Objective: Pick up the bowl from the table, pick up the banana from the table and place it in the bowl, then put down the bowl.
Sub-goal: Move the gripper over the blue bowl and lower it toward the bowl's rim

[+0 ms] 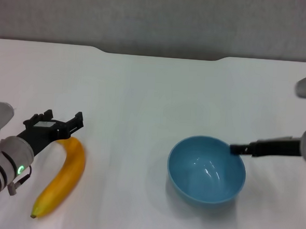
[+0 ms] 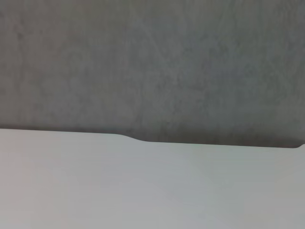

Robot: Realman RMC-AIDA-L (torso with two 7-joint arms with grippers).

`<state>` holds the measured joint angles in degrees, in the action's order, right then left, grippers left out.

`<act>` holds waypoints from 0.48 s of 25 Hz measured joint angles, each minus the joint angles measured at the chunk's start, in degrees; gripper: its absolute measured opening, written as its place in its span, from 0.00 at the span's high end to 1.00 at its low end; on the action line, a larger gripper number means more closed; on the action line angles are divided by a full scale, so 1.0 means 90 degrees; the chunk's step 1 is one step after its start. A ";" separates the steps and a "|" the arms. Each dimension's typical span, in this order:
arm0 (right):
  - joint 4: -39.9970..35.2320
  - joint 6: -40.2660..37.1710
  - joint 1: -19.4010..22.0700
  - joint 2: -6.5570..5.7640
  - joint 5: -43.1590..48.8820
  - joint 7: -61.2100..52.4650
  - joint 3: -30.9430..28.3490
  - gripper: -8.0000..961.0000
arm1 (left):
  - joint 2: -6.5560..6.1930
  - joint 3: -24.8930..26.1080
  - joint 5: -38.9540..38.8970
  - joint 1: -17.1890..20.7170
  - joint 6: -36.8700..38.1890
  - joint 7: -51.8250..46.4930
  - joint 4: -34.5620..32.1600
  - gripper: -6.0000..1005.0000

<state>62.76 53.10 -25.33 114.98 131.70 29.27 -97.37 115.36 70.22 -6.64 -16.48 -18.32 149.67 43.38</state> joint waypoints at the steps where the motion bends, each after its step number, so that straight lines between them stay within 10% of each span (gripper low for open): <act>1: -0.0206 0.0027 -0.0111 0.0002 0.0000 0.0005 0.0004 0.08 | 0.0006 0.0001 0.0000 -0.0011 0.0000 0.0000 -0.0007 0.14; 12: -0.0851 0.0011 -0.0413 0.0029 -0.0208 0.0116 0.0085 0.08 | 0.0035 0.0053 -0.0002 -0.0086 -0.0026 0.0000 -0.0088 0.14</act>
<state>55.10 53.20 -29.05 115.24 129.83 30.32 -96.60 115.68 70.70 -6.65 -17.25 -18.55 149.67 42.59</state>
